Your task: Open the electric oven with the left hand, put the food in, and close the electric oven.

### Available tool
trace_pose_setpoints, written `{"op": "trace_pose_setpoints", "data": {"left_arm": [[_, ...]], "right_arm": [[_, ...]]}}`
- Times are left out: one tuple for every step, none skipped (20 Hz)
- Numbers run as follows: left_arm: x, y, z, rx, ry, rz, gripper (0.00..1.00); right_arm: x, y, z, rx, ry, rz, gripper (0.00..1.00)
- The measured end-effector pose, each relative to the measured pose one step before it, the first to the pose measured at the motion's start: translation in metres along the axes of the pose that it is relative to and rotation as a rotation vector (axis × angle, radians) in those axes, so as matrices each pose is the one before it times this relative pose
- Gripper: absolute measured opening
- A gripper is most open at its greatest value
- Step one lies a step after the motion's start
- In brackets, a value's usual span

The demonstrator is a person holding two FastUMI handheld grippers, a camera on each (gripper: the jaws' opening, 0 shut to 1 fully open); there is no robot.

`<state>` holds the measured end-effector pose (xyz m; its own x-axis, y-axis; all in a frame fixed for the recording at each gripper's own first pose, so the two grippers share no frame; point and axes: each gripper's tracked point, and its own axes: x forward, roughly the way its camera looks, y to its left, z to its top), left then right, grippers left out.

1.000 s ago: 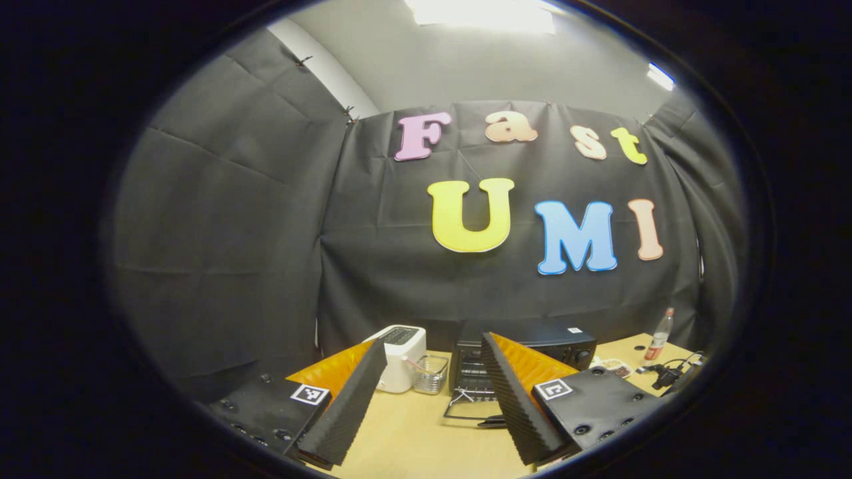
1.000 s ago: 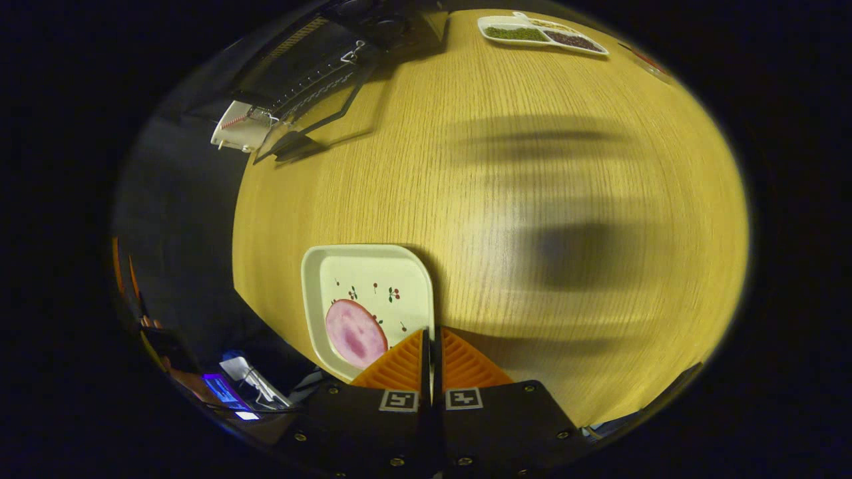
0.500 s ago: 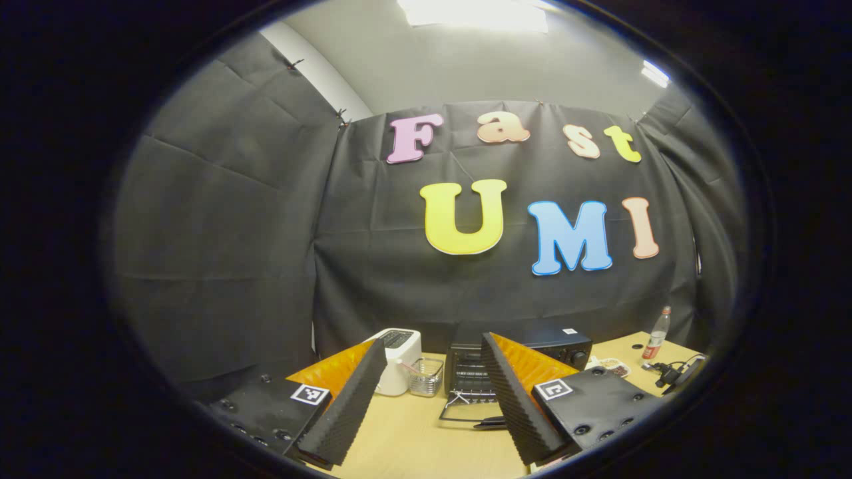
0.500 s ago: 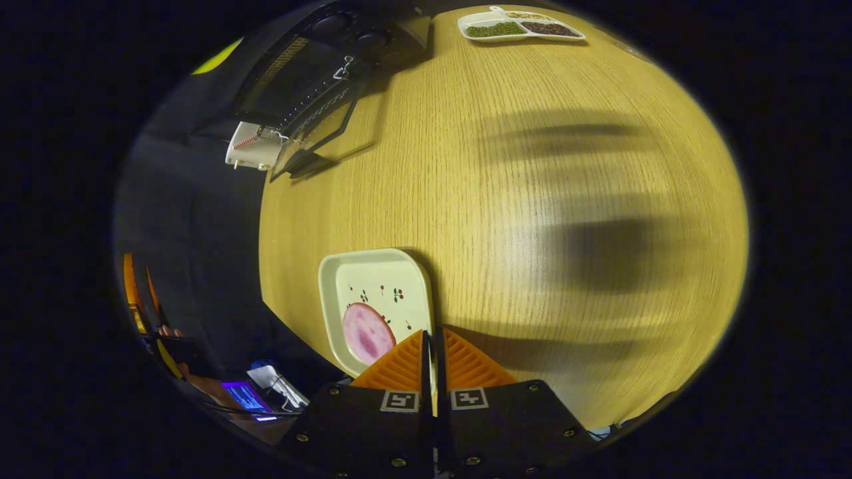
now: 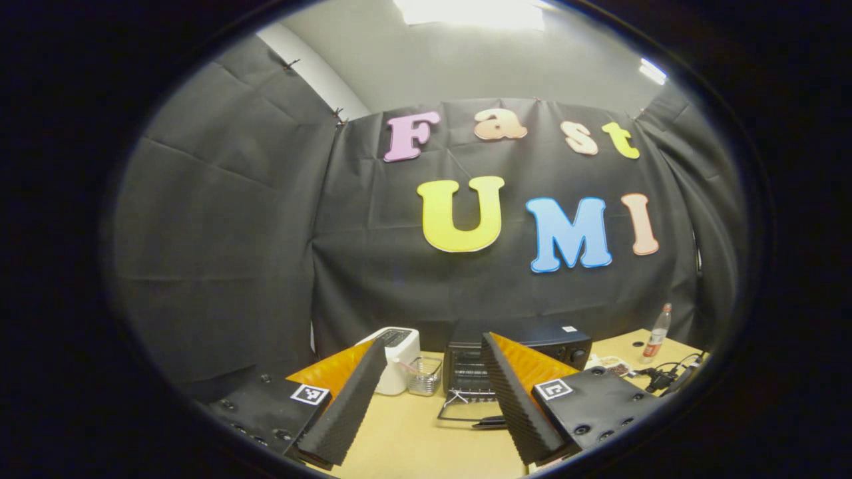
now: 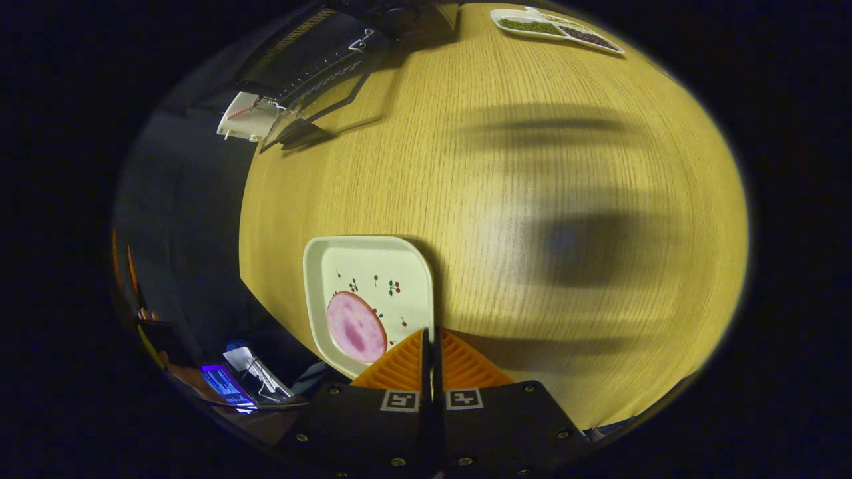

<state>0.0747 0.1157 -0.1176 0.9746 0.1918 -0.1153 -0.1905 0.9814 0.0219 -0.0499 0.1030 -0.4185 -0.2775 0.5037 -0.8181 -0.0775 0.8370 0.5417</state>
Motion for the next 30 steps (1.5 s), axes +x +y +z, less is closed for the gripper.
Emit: {"op": "trace_pose_setpoints", "data": {"left_arm": [[0.00030, 0.00217, 0.00009, -0.00094, -0.00331, 0.00205, 1.00], [0.00096, 0.00058, 0.00184, -0.00168, -0.00140, 0.00257, 1.00], [0.00120, 0.00029, 0.00077, -0.00043, 0.00012, 0.00185, 1.00], [-0.00006, 0.00009, 0.00097, 0.00073, -0.00137, 0.00119, 1.00], [0.00058, -0.00053, 0.00044, 0.00128, -0.00195, -0.00077, 1.00], [-0.00045, -0.00038, 0.00102, 0.00141, -0.00171, -0.00218, 1.00], [-0.00047, -0.00143, -0.00108, 0.00198, -0.00033, -0.00172, 1.00], [0.00034, -0.00187, 0.00122, 0.00168, -0.00123, -0.00190, 1.00], [0.00141, -0.00125, 0.00094, 0.00043, -0.00139, -0.00254, 1.00], [0.00042, -0.00077, 0.00085, 0.00002, -0.00130, -0.00322, 1.00], [0.00073, -0.00198, 0.00021, -0.00020, -0.00239, -0.00289, 1.00], [0.00119, -0.00181, 0.00132, 0.00004, -0.00101, -0.00224, 1.00], [0.00107, -0.00030, -0.00045, -0.00086, -0.00167, -0.00323, 1.00], [0.00162, -0.00056, 0.00067, -0.00146, -0.00094, -0.00288, 1.00], [0.00179, 0.00044, -0.00120, -0.00255, 0.00050, -0.00310, 1.00], [0.00349, 0.00029, -0.00058, -0.00199, 0.00204, -0.00269, 1.00], [0.00207, 0.00024, -0.00266, -0.00192, 0.00258, -0.00244, 1.00], [0.00239, 0.00056, -0.00081, -0.00164, 0.00120, -0.00295, 1.00], [0.00387, 0.00184, -0.00086, -0.00046, 0.00073, -0.00203, 1.00], [0.00331, 0.00203, -0.00053, -0.00022, -0.00044, -0.00255, 1.00], [0.00366, 0.00233, -0.00073, -0.00061, -0.00039, -0.00152, 1.00], [0.00494, 0.00304, -0.00038, -0.00146, -0.00004, -0.00082, 1.00], [0.00508, 0.00279, -0.00114, -0.00226, 0.00094, -0.00112, 1.00], [0.00517, 0.00294, -0.00082, -0.00280, 0.00141, 0.00016, 1.00], [0.00446, 0.00388, -0.00120, -0.00326, 0.00150, -0.00045, 1.00], [0.00434, 0.00373, -0.00023, -0.00256, 0.00252, -0.00192, 1.00], [0.00397, 0.00354, -0.00190, 0.00015, 0.00232, -0.00188, 1.00], [0.00481, 0.00403, -0.00080, 0.00200, 0.00147, -0.00234, 1.00], [0.00357, 0.00397, -0.00171, 0.00234, 0.00234, -0.00250, 1.00], [0.00393, 0.00419, -0.00181, 0.00084, 0.00119, -0.00272, 1.00]], "right_arm": [[0.00087, 0.00270, -0.00222, 0.01906, 0.00140, 0.03635, 0.00], [0.00012, 0.00336, -0.00183, 0.01602, 0.01147, 0.04512, 0.00], [0.00026, 0.00095, -0.00035, 0.01715, -0.01233, 0.02786, 0.00], [-0.00079, 0.00197, -0.00115, 0.00087, -0.00585, 0.02996, 0.00], [-0.00156, 0.00263, 0.00029, 0.00109, -0.00921, 0.01782, 0.00], [-0.00060, 0.00450, 0.00229, 0.00515, -0.01920, 0.01944, 0.00], [-0.00204, 0.00419, 0.00211, 0.00997, -0.00811, 0.02215, 0.00], [-0.00211, 0.00651, 0.00538, 0.01405, -0.02337, 0.02590, 0.00], [-0.00193, 0.00748, 0.00487, 0.01287, -0.01960, 0.02152, 0.00], [-0.00143, 0.00771, 0.00584, 0.01573, -0.01850, 0.02231, 0.00], [-0.00111, 0.00745, 0.00616, 0.01762, -0.02364, 0.01640, 0.00], [-0.00133, 0.00734, 0.00504, 0.01449, -0.02062, 0.01445, 0.00], [-0.00058, 0.00631, 0.00643, 0.01990, -0.02810, 0.00959, 0.00], [-0.00021, 0.00668, 0.00711, 0.02196, -0.02827, 0.00421, 0.00], [-0.00181, 0.00741, 0.00673, 0.02330, -0.03109, 0.00678, 0.00], [0.00022, 0.00784, 0.00728, 0.02606, -0.02955, 0.00478, 0.00], [0.00115, 0.00752, 0.00580, 0.02439, -0.02967, 0.00291, 0.00], [0.00174, 0.00801, 0.00700, 0.02141, -0.02482, 0.00397, 0.00], [0.00388, 0.00866, 0.00613, 0.02184, -0.03075, 0.00278, 0.00], [0.00324, 0.00861, 0.00535, 0.01910, -0.02324, 0.00493, 0.00], [0.00393, 0.00987, 0.00499, 0.01870, -0.02681, 0.00806, 0.00], [0.00374, 0.00706, 0.00542, 0.02030, -0.02548, -0.00037, 0.00], [0.00517, 0.00791, 0.00459, 0.02080, -0.02009, 0.00042, 0.00], [0.00514, 0.00640, 0.00690, 0.01973, -0.02708, -0.00243, 0.00], [0.00482, 0.00743, 0.00495, 0.01689, -0.02414, 0.00132, 0.00], [0.00576, 0.00654, 0.00549, 0.01867, -0.02320, 0.00172, 0.00], [0.00584, 0.00660, 0.00345, 0.02126, -0.02065, 0.00251, 0.00], [0.00575, 0.00580, 0.00338, 0.02999, -0.02163, 0.00253, 0.00], [0.00639, 0.00745, 0.00117, 0.03283, -0.01863, 0.00875, 0.00], [0.00677, 0.00633, 0.00201, 0.03062, -0.02144, 0.01279, 0.00]]}}
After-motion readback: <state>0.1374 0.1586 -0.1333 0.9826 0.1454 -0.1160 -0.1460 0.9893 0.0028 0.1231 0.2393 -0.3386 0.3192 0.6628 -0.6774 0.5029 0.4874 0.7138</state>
